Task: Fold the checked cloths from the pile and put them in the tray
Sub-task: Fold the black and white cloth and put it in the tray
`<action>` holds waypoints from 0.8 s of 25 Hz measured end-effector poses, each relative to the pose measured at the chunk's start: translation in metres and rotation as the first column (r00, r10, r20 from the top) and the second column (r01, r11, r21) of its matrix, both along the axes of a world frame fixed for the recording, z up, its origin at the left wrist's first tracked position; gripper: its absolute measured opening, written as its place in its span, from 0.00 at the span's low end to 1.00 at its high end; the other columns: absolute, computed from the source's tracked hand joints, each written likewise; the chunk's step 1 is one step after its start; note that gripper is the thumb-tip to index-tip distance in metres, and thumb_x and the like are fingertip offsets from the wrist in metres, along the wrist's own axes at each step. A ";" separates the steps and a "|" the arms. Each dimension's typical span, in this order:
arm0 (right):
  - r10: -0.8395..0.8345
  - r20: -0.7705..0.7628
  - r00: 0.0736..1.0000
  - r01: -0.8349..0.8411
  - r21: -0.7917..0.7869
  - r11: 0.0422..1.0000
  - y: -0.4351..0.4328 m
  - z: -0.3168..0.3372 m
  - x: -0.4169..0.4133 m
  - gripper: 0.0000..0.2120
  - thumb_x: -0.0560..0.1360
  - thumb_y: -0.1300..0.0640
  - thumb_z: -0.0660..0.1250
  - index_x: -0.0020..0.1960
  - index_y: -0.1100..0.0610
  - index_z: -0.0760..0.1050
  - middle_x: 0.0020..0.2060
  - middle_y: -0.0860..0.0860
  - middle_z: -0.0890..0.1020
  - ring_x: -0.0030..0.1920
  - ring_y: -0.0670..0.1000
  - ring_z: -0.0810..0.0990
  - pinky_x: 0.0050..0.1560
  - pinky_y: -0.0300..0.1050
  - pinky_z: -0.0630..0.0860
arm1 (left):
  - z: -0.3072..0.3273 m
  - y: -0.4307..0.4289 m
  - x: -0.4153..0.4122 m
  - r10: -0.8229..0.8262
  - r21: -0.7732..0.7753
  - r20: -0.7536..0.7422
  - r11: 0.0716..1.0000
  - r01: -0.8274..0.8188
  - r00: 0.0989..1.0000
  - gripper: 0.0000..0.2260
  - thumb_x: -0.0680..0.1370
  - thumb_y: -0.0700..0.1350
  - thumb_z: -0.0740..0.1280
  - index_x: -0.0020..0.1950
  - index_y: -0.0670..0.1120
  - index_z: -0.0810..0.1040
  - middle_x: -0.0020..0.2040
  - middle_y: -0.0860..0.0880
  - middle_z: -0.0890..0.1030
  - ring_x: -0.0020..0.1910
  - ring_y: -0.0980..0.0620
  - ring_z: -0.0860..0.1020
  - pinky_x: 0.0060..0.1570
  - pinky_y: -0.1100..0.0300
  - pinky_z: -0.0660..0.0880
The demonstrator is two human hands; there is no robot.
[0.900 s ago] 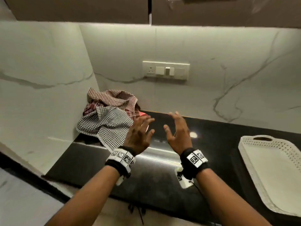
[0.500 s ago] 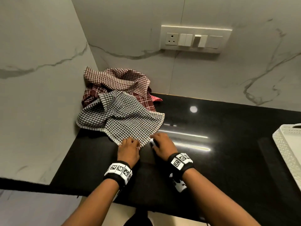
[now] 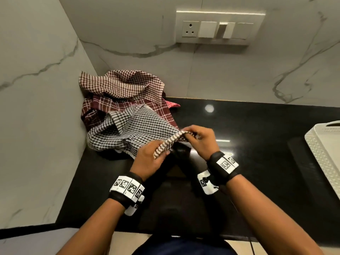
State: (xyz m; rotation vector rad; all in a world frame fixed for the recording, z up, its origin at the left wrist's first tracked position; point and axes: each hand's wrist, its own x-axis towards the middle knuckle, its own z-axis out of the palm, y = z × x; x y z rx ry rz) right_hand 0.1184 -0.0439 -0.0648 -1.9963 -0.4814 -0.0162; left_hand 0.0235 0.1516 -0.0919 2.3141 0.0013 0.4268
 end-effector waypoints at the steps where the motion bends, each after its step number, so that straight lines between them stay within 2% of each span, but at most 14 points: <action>1: -0.012 0.006 1.000 0.012 0.023 1.000 -0.017 0.010 0.003 0.02 0.75 0.61 0.73 0.46 0.60 0.84 0.39 0.52 0.86 0.40 0.49 0.84 0.46 0.48 0.80 | 0.005 -0.005 0.005 -0.001 0.008 0.067 1.000 0.000 0.998 0.07 0.75 0.45 0.73 0.49 0.43 0.81 0.41 0.50 0.81 0.39 0.55 0.78 0.42 0.58 0.75; 2: -0.016 -0.002 1.000 0.016 0.030 0.999 -0.037 0.020 0.006 0.06 0.75 0.56 0.74 0.43 0.59 0.84 0.36 0.52 0.85 0.37 0.47 0.81 0.41 0.46 0.78 | 0.012 -0.012 0.012 0.019 -0.071 0.084 0.997 -0.013 0.996 0.05 0.76 0.44 0.72 0.46 0.42 0.81 0.40 0.49 0.80 0.40 0.52 0.79 0.42 0.56 0.75; 4: 0.058 -0.108 0.992 -0.057 0.018 0.998 -0.078 0.034 0.012 0.13 0.71 0.46 0.75 0.39 0.56 0.83 0.31 0.55 0.82 0.32 0.45 0.75 0.34 0.43 0.72 | 0.027 -0.027 0.029 0.012 -0.356 -0.034 0.934 -0.023 0.999 0.05 0.78 0.45 0.70 0.45 0.45 0.82 0.41 0.51 0.82 0.43 0.52 0.81 0.46 0.56 0.77; 6: 0.133 -0.237 0.963 -0.158 -0.093 0.983 -0.125 0.044 0.020 0.16 0.66 0.42 0.78 0.39 0.55 0.83 0.33 0.55 0.84 0.32 0.46 0.77 0.34 0.43 0.73 | 0.043 -0.054 0.049 -0.163 -0.591 -0.169 0.806 0.033 0.972 0.05 0.79 0.47 0.68 0.48 0.51 0.84 0.46 0.52 0.86 0.48 0.56 0.83 0.49 0.63 0.77; 8: 0.164 -0.344 0.925 -0.258 -0.250 0.933 -0.159 0.050 0.036 0.14 0.65 0.47 0.81 0.42 0.55 0.84 0.38 0.53 0.86 0.38 0.49 0.84 0.42 0.48 0.80 | 0.051 -0.070 0.073 -0.275 -0.604 -0.215 0.792 0.094 0.937 0.05 0.79 0.45 0.68 0.50 0.52 0.84 0.49 0.54 0.86 0.51 0.58 0.83 0.50 0.66 0.77; 10: 0.131 -0.353 0.927 -0.277 -0.405 0.871 -0.191 0.060 0.059 0.10 0.68 0.55 0.80 0.47 0.57 0.85 0.42 0.51 0.87 0.44 0.50 0.85 0.52 0.51 0.82 | 0.058 -0.091 0.108 -0.284 -0.427 -0.311 0.894 0.134 0.907 0.05 0.80 0.45 0.68 0.53 0.50 0.82 0.51 0.51 0.85 0.53 0.52 0.82 0.55 0.59 0.78; 12: 0.031 -0.187 0.982 -0.122 -0.497 0.859 -0.208 0.077 0.086 0.04 0.70 0.63 0.74 0.45 0.60 0.85 0.41 0.52 0.86 0.44 0.50 0.84 0.51 0.52 0.80 | 0.070 -0.112 0.150 -0.202 -0.180 -0.383 0.973 0.141 0.901 0.07 0.80 0.46 0.67 0.53 0.45 0.83 0.51 0.45 0.85 0.53 0.47 0.82 0.57 0.52 0.77; 13: -0.052 -0.054 0.997 0.020 -0.483 0.875 -0.213 0.089 0.098 0.05 0.71 0.66 0.71 0.43 0.59 0.84 0.39 0.54 0.86 0.43 0.51 0.83 0.48 0.51 0.80 | 0.081 -0.125 0.170 -0.160 -0.125 -0.368 0.985 0.122 0.916 0.09 0.80 0.46 0.67 0.53 0.42 0.83 0.51 0.43 0.85 0.52 0.48 0.82 0.55 0.52 0.77; 15: -0.232 0.215 0.949 0.296 -0.349 0.889 -0.224 0.114 0.113 0.12 0.69 0.68 0.67 0.47 0.57 0.85 0.42 0.56 0.86 0.45 0.55 0.83 0.48 0.49 0.78 | 0.115 -0.155 0.202 -0.127 -0.196 -0.234 0.977 0.081 0.964 0.09 0.80 0.45 0.67 0.52 0.40 0.83 0.49 0.42 0.84 0.49 0.52 0.79 0.51 0.54 0.76; 17: -0.332 0.482 0.810 0.481 -0.223 0.848 -0.237 0.131 0.115 0.17 0.67 0.68 0.67 0.52 0.57 0.86 0.43 0.57 0.86 0.46 0.60 0.82 0.46 0.50 0.78 | 0.148 -0.179 0.216 -0.099 -0.302 -0.038 0.950 0.083 0.994 0.08 0.80 0.41 0.66 0.54 0.40 0.82 0.49 0.43 0.83 0.50 0.52 0.79 0.52 0.58 0.74; 19: -0.271 0.675 0.686 0.513 -0.184 0.839 -0.248 0.134 0.103 0.15 0.66 0.68 0.70 0.50 0.57 0.86 0.36 0.55 0.83 0.41 0.60 0.78 0.42 0.50 0.74 | 0.163 -0.192 0.214 -0.145 -0.342 0.139 0.921 0.185 0.980 0.08 0.81 0.38 0.63 0.56 0.41 0.80 0.52 0.45 0.82 0.52 0.51 0.79 0.55 0.60 0.74; 20: -0.205 0.720 0.663 0.481 -0.200 0.854 -0.252 0.130 0.094 0.13 0.65 0.67 0.72 0.48 0.57 0.86 0.33 0.54 0.81 0.40 0.58 0.77 0.44 0.50 0.73 | 0.163 -0.195 0.207 -0.193 -0.349 0.192 0.903 0.251 0.962 0.07 0.81 0.37 0.62 0.55 0.41 0.80 0.51 0.46 0.82 0.52 0.53 0.79 0.55 0.61 0.74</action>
